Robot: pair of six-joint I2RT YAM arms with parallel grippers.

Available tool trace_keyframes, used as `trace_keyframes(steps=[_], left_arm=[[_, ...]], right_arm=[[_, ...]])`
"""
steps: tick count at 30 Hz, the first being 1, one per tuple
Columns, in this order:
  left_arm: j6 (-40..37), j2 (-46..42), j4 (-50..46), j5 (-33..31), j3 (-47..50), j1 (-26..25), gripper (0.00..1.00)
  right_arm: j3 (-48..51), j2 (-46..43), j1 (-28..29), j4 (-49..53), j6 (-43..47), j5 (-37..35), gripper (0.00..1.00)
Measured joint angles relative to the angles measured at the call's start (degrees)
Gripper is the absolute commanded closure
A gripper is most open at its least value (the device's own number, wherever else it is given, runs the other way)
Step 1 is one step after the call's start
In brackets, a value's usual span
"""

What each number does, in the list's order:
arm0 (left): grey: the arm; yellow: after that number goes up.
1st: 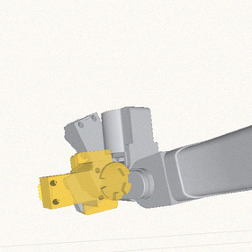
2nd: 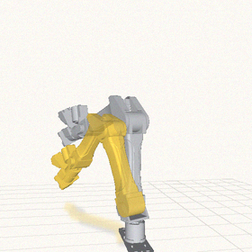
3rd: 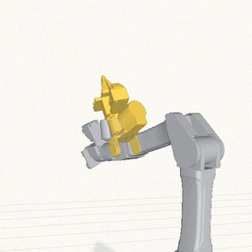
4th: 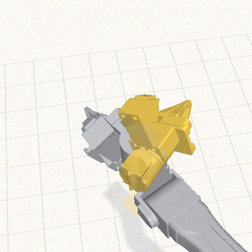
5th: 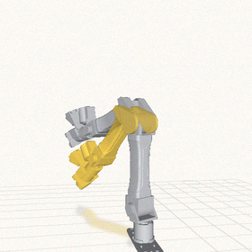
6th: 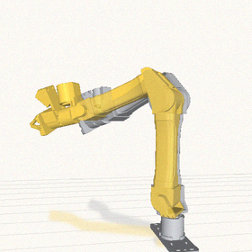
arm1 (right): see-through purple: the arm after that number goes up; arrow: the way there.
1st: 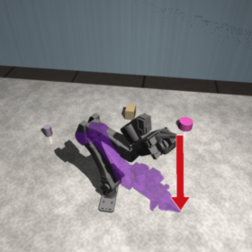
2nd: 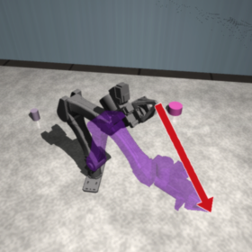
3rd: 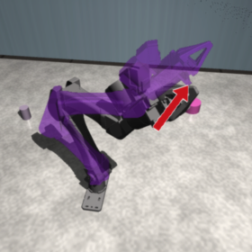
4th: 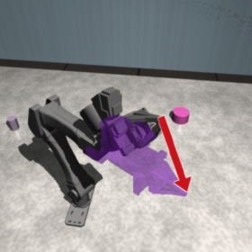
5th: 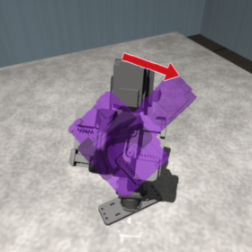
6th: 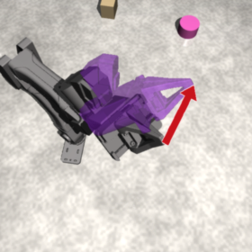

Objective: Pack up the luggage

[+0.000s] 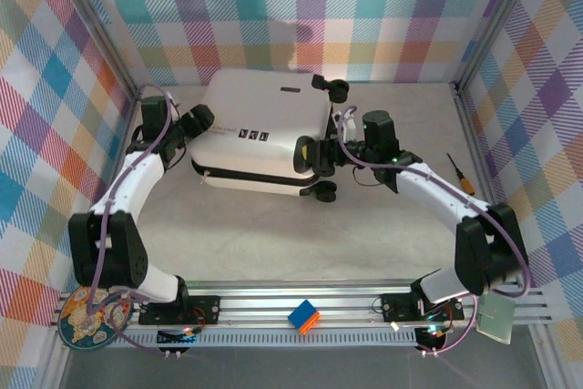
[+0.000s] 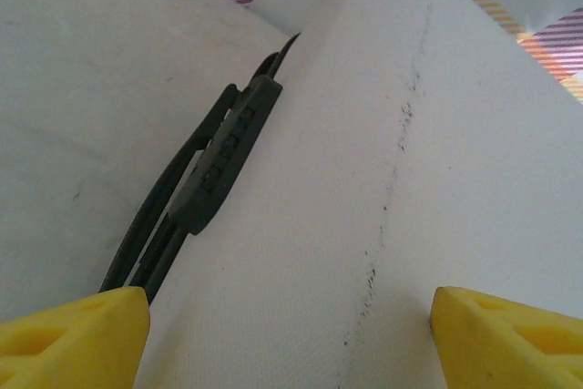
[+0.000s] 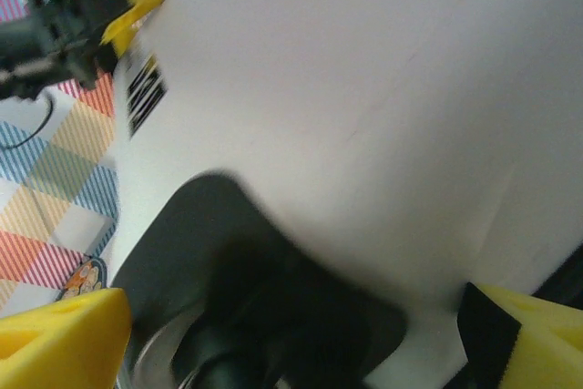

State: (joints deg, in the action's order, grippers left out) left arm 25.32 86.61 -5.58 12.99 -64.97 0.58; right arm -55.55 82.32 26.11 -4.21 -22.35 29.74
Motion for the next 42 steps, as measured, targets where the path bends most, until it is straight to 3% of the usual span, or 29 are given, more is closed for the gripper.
trace_keyframes(steps=[4,12,21,29,35,42], left_arm=[[0.44,8.41,3.15,3.58,-6.93,-0.9,0.22],[0.35,19.91,5.05,4.35,-19.54,-4.5,0.21],[-3.34,22.84,-7.48,0.59,-31.01,-6.71,0.2],[-4.33,12.72,-12.92,-6.29,-24.41,-7.39,0.2],[-3.45,-2.71,-12.28,-10.14,-9.7,-11.04,0.19],[-1.99,-15.78,-13.66,-13.14,3.19,-23.23,0.19]], right_arm=[[5.4,-5.07,4.63,-0.44,-2.27,0.0,0.08],[9.25,-10.03,10.36,0.61,-5.22,-3.82,0.11],[9.31,-12.2,12.09,4.31,-3.23,-7.04,0.05],[9.27,-18.01,11.56,10.82,0.39,-15.21,0.02],[9.2,-17.42,11.37,12.55,1.6,-15.78,0.15],[9.03,-14.71,11.13,12.15,1.42,-14.47,0.45]])
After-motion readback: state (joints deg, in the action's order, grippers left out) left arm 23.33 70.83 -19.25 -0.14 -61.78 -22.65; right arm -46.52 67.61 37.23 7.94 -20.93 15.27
